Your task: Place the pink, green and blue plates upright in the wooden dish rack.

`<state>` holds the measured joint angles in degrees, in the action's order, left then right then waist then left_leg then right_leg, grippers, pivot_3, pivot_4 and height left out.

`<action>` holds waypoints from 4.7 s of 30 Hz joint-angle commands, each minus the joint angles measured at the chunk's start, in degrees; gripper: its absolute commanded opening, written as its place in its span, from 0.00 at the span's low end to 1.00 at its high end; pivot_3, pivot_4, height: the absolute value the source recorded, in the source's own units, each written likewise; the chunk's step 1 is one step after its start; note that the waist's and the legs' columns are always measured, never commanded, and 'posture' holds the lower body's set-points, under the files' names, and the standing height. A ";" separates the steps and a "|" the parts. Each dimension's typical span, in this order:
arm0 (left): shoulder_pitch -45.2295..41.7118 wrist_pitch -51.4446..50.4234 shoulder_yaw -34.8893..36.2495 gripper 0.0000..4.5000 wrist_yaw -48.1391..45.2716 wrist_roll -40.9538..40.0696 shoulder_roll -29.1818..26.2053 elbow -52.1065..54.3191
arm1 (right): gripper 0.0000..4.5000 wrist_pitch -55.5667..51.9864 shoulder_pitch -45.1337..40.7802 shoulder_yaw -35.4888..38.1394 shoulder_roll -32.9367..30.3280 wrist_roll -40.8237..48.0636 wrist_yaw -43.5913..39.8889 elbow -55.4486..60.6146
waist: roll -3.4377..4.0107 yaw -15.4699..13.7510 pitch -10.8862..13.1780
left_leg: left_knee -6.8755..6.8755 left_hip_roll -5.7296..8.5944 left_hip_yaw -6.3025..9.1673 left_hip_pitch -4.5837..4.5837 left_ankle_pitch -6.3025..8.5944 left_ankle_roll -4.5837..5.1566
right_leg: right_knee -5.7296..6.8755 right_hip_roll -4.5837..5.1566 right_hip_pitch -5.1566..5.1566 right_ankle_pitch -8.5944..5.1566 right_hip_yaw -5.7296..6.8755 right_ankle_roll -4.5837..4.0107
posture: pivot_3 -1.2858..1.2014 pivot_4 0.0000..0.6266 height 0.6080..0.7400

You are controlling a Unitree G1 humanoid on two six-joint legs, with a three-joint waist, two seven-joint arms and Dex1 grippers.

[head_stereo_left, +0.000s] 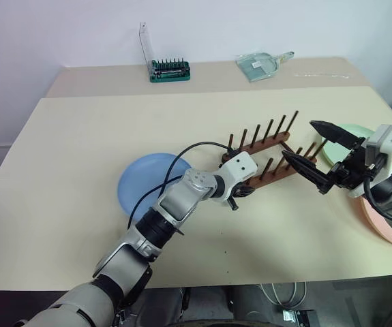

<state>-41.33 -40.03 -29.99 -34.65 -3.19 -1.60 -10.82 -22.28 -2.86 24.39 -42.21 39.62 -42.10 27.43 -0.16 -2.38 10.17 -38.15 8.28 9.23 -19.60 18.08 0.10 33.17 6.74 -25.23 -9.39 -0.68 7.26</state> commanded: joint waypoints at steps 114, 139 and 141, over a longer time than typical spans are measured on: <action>-19.07 37.25 2.46 0.00 -12.84 9.58 2.18 -36.16 | 0.00 22.65 -6.66 -17.95 -3.70 -38.63 1.39 -37.43 | 0.00 0.17 -0.04 | -0.08 -0.02 -1.06 0.21 0.20 0.36 | -0.08 -0.02 -0.03 0.07 -0.78 0.41 | 0.52 0.24 1.00; -23.16 37.64 11.77 0.00 -20.90 6.76 2.71 -41.22 | 0.00 15.43 -11.56 -14.57 -3.31 -26.39 -5.98 -35.25 | 0.02 0.31 -0.04 | -0.08 -0.01 -1.05 0.14 0.20 0.36 | -0.07 -0.03 -0.11 0.09 -0.78 0.41 | 0.52 0.24 1.00; -21.44 28.94 13.76 0.00 -29.42 1.68 -0.53 -33.02 | 0.00 6.12 -7.31 -10.45 -5.15 -18.18 -9.27 -25.57 | 0.05 0.36 -0.06 | -0.08 -0.01 -1.05 0.11 0.21 0.38 | -0.07 -0.02 -0.13 0.09 -0.78 0.41 | 0.52 0.24 1.00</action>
<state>-63.08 -5.49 -18.92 -58.10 3.03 -0.09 -50.39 -9.66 -11.42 9.24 -44.97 14.13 -48.60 -6.03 -0.11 -2.03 10.12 -38.24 8.26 8.19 -19.51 18.30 0.49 33.12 6.73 -25.37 -9.30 -1.47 7.67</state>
